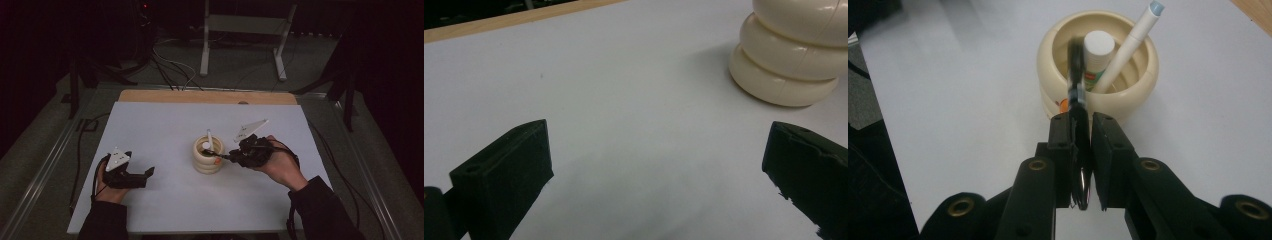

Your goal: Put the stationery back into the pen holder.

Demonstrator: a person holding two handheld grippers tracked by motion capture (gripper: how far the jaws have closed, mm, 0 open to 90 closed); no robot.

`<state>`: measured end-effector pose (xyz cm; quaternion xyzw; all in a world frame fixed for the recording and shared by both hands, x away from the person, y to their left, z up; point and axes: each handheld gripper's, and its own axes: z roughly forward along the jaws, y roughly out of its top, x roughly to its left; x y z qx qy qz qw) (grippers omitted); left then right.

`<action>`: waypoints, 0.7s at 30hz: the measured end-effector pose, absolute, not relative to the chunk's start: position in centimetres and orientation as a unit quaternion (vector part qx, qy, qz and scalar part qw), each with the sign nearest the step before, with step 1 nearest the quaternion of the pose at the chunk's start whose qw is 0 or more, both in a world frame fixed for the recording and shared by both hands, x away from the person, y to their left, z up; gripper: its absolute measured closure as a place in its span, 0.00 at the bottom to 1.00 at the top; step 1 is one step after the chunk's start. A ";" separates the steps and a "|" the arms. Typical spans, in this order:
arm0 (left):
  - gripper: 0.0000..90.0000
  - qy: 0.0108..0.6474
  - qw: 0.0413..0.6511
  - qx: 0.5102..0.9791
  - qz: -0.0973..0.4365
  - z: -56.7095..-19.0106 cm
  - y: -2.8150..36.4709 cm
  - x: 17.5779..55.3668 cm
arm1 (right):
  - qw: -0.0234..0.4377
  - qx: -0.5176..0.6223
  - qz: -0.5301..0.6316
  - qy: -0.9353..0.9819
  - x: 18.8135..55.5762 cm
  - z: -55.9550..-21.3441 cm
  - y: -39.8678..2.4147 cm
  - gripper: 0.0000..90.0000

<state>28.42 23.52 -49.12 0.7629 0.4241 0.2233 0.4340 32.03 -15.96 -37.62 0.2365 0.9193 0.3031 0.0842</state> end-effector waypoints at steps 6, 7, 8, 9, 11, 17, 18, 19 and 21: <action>0.00 0.424 0.434 0.763 0.223 -49.1 23.5 28.4 | 0.087 0.235 0.302 0.920 32.0 -37.4 -15.6 0.89; 0.00 0.424 0.434 0.763 0.223 -49.1 23.5 28.4 | 0.088 0.234 0.301 0.920 32.1 -37.4 -15.5 0.89; 0.00 0.424 0.434 0.763 0.223 -49.1 23.5 28.4 | 0.089 0.232 0.301 0.921 32.2 -37.4 -15.5 0.89; 0.00 0.424 0.433 0.763 0.223 -49.1 23.5 28.4 | 0.089 0.233 0.303 0.920 32.3 -37.3 -15.3 0.89; 0.00 0.424 0.433 0.763 0.223 -49.1 23.5 28.4 | 0.088 0.234 0.305 0.919 32.5 -37.3 -15.2 0.89; 0.00 0.425 0.434 0.763 0.224 -49.1 23.6 28.4 | 0.086 0.234 0.306 0.919 33.0 -37.4 -14.6 0.89; 0.00 0.424 0.434 0.762 0.223 -49.1 23.6 28.4 | 0.086 0.234 0.307 0.918 33.1 -37.5 -14.5 0.89; 0.00 0.425 0.434 0.762 0.223 -49.1 23.6 28.4 | 0.085 0.235 0.306 0.918 33.2 -37.5 -14.5 0.89; 0.00 0.426 0.434 0.762 0.223 -49.2 23.6 28.5 | 0.085 0.237 0.305 0.919 33.3 -37.5 -14.4 0.89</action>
